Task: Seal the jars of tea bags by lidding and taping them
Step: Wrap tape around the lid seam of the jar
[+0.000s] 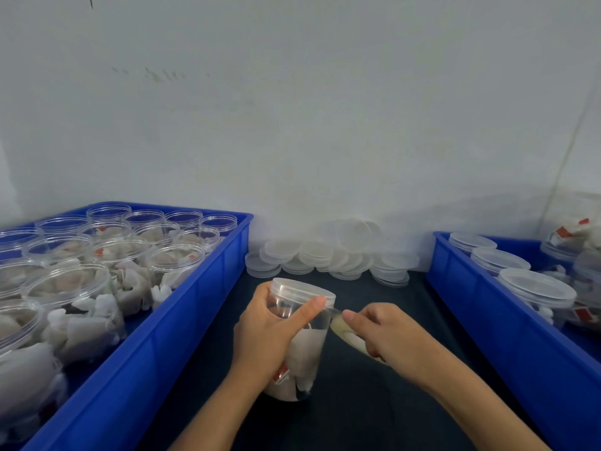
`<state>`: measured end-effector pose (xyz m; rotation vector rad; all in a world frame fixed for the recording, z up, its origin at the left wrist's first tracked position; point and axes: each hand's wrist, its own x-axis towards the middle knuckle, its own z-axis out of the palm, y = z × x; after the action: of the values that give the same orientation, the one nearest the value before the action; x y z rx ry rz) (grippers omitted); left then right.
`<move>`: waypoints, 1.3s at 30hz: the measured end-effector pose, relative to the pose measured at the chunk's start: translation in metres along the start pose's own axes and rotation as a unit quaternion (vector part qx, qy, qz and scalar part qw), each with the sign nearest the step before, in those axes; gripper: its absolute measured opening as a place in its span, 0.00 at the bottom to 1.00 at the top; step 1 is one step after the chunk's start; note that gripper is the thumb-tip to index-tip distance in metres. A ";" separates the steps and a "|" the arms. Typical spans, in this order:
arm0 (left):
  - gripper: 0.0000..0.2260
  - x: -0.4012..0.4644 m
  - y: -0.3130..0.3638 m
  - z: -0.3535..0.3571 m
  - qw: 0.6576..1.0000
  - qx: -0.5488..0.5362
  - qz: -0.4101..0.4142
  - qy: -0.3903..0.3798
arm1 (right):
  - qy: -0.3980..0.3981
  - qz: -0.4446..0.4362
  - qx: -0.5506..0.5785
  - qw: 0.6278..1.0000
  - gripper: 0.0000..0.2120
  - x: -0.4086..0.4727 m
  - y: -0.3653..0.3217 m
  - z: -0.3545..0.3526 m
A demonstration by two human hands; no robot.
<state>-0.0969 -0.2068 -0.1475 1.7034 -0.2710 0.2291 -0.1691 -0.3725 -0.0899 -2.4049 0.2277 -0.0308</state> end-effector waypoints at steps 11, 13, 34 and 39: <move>0.40 0.004 0.000 -0.003 1.000 -0.003 -0.003 -0.008 | 0.094 -0.101 -0.207 0.968 0.21 -0.002 -0.001 -0.007; 0.39 0.002 0.001 -0.004 1.000 -0.011 0.000 -0.015 | 0.094 -0.111 -0.205 0.968 0.19 0.000 0.000 -0.001; 0.22 -0.001 -0.001 -0.003 0.998 -0.025 0.038 -0.035 | 0.148 -0.179 -0.287 0.929 0.22 0.009 0.000 0.014; 0.21 -0.009 0.004 0.007 0.989 0.115 0.084 0.043 | 0.163 -0.180 -0.308 0.920 0.22 0.008 0.000 0.018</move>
<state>-0.1063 -0.2136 -0.1475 1.8951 -0.3343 0.4741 -0.1600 -0.3619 -0.1034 -3.0315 -0.0772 -0.6159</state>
